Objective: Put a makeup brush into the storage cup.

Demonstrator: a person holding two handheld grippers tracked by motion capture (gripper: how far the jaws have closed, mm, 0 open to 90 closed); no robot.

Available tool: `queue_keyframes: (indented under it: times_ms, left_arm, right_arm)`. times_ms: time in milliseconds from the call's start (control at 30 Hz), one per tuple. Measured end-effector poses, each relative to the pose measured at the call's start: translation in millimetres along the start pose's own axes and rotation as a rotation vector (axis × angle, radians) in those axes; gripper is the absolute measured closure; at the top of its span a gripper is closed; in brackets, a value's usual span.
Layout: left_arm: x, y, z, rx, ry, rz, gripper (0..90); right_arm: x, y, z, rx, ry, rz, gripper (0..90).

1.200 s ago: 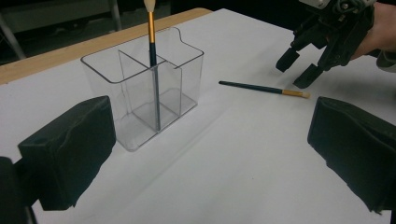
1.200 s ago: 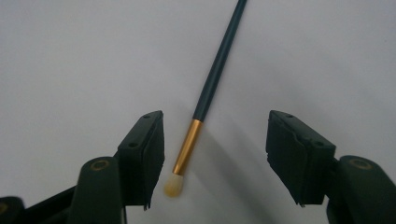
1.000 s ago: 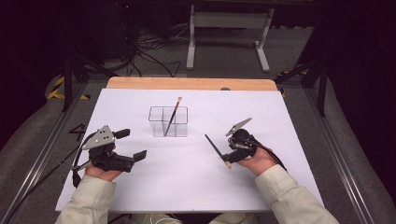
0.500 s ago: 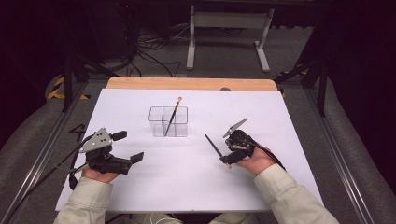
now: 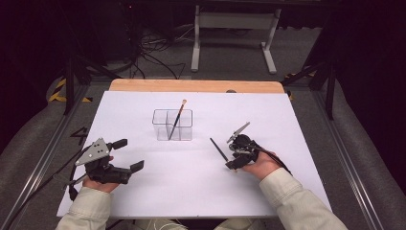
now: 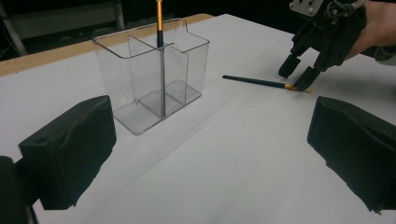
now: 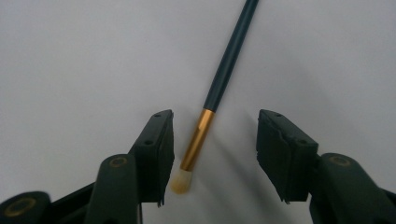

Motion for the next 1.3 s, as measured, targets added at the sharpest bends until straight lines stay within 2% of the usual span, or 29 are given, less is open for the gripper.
queue_keyframes:
  times_ms: [100,433,533,567,733,1000,1300]
  left_arm:
    - [-1.4,-0.2,0.3,-0.001,-0.009,0.004,1.9]
    - [-1.0,-0.8,1.1,-0.002,-0.001,0.004,1.9]
    - [-1.2,-0.2,1.0,-0.001,-0.006,0.007,1.9]
    - [-1.0,-0.2,1.8,-0.002,0.004,0.009,2.0]
    - [-0.8,-0.4,0.8,-0.005,-0.005,0.003,2.0]
    - [-0.6,-0.4,0.5,-0.003,0.011,0.011,2.0]
    - [0.1,-1.6,-0.8,-0.009,0.018,-0.012,1.8]
  right_arm:
    - [0.1,0.9,0.6,-0.002,-0.002,0.010,53.2]
    - [2.1,1.9,1.8,-0.039,-0.016,0.044,64.8]
    - [3.3,2.1,3.4,-0.059,-0.040,0.065,69.0]
    - [3.6,2.2,4.3,-0.063,-0.045,0.069,72.0]
    - [4.9,2.9,6.6,-0.064,-0.047,0.080,83.2]
    - [6.1,3.0,7.7,-0.065,-0.056,0.092,84.3]
    - [6.7,2.7,6.8,-0.059,-0.061,0.095,84.3]
Point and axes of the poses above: each handheld gripper's, and its own axes: y roughly forward along the jaws, x roughly out of its top, z roughly to its left, the point moved 2 cm from there along y, roughly forward along the jaws, and after that the axes turned 1 degree about -z, right-handed, at the moved point
